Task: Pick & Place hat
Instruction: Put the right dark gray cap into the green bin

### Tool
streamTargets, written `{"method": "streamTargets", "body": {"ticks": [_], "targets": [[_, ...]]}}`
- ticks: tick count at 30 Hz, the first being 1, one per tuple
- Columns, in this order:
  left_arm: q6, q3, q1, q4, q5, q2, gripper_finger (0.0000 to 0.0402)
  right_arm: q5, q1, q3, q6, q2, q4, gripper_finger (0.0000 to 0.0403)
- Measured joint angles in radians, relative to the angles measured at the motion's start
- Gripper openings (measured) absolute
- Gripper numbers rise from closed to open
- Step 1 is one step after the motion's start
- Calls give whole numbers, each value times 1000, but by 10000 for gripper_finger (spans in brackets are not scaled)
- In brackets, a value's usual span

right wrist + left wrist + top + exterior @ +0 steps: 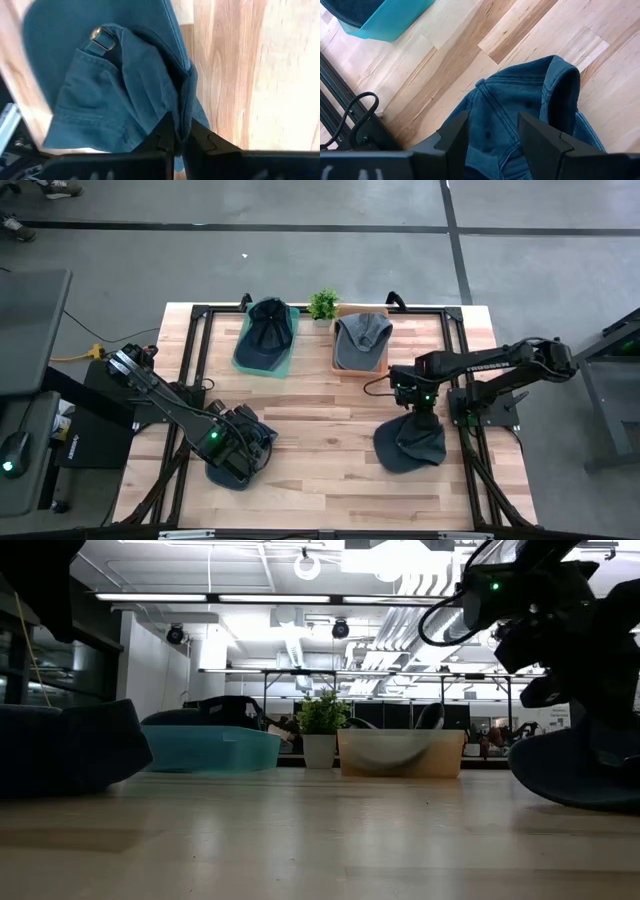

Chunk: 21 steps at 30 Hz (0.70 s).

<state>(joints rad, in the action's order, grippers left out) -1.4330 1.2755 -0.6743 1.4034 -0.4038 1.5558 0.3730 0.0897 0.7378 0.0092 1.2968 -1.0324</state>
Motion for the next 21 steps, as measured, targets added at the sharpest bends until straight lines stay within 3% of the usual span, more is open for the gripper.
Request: {"method": "streamTargets", "body": {"ticks": [10,21], "targets": [[0,0,0,-1,-8,0,163,-190,-112,124,42,0,-198,3],[114,0,89,-114,-188,0,163,-373,-197,422,62,0,-314,3]]}}
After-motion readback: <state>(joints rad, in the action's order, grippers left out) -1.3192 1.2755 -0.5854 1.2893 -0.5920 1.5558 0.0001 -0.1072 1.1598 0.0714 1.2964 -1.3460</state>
